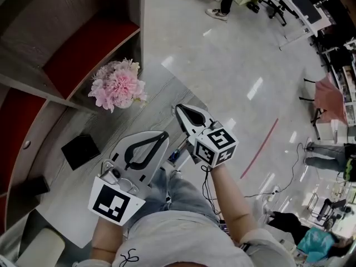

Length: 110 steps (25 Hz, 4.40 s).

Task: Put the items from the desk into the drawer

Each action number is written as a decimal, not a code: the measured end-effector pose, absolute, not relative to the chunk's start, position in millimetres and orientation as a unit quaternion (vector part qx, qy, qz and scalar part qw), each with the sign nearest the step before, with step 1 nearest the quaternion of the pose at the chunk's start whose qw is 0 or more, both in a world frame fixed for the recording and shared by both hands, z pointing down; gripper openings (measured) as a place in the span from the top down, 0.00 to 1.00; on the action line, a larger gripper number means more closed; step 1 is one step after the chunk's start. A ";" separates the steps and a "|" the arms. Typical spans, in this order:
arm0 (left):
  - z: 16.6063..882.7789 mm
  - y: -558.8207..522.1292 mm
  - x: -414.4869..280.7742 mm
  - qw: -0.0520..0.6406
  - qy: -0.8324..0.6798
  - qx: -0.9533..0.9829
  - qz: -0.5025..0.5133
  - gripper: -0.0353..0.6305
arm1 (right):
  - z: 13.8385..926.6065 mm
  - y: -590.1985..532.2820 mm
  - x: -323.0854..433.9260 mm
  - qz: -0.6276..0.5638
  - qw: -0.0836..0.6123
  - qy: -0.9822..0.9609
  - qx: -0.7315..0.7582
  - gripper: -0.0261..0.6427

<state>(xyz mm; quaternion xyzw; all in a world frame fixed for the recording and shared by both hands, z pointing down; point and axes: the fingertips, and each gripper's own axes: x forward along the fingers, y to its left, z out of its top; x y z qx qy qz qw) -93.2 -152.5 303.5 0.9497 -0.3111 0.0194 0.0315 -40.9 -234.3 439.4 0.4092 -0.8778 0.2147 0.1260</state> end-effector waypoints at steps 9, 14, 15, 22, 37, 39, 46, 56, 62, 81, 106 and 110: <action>330.8 -163.4 -99.7 0.063 -0.304 0.950 0.024 0.93 | 520.5 -252.0 -36.6 0.253 0.211 -0.846 0.421 0.91; 337.9 -165.4 -99.4 0.067 -0.300 0.951 0.027 0.93 | 552.3 -254.3 -32.8 0.267 0.248 -0.827 0.427 0.89; 338.6 -165.9 -99.6 0.067 -0.300 0.951 0.026 0.93 | 557.1 -255.0 -32.1 0.269 0.254 -0.824 0.428 0.89; 343.3 -170.4 -103.9 0.074 -0.307 0.948 0.027 0.93 | 583.2 -258.7 -27.5 0.267 0.307 -0.804 0.433 0.87; 343.5 -172.3 -105.0 0.076 -0.311 0.947 0.023 0.93 | 589.0 -257.9 -30.9 0.225 0.351 -0.801 0.430 0.91; 343.2 -171.2 -105.3 0.077 -0.311 0.947 0.025 0.93 | 584.7 -256.7 -32.7 0.223 0.342 -0.805 0.430 0.92; 339.3 -165.7 -98.6 0.071 -0.310 0.948 0.025 0.93 | 557.3 -250.6 -36.0 0.218 0.302 -0.822 0.430 0.92; 327.3 -143.6 -69.9 0.063 -0.296 0.953 0.016 0.93 | 479.6 -221.5 -27.0 0.191 0.202 -0.859 0.431 0.92; 322.7 -124.0 -43.5 0.056 -0.284 0.957 0.013 0.93 | 439.9 -192.0 -5.6 0.167 0.157 -0.870 0.436 0.92; 313.8 -83.5 34.5 0.047 -0.266 0.963 0.003 0.93 | 435.9 -103.1 84.7 0.162 0.131 -0.858 0.470 0.92; 391.8 -122.3 32.0 0.081 -0.233 0.968 0.044 0.93 | 642.0 -106.8 63.7 0.287 0.237 -0.805 0.463 0.91; 405.8 -128.3 28.7 0.082 -0.229 0.968 0.055 0.93 | 666.0 -104.2 57.9 0.297 0.259 -0.799 0.454 0.91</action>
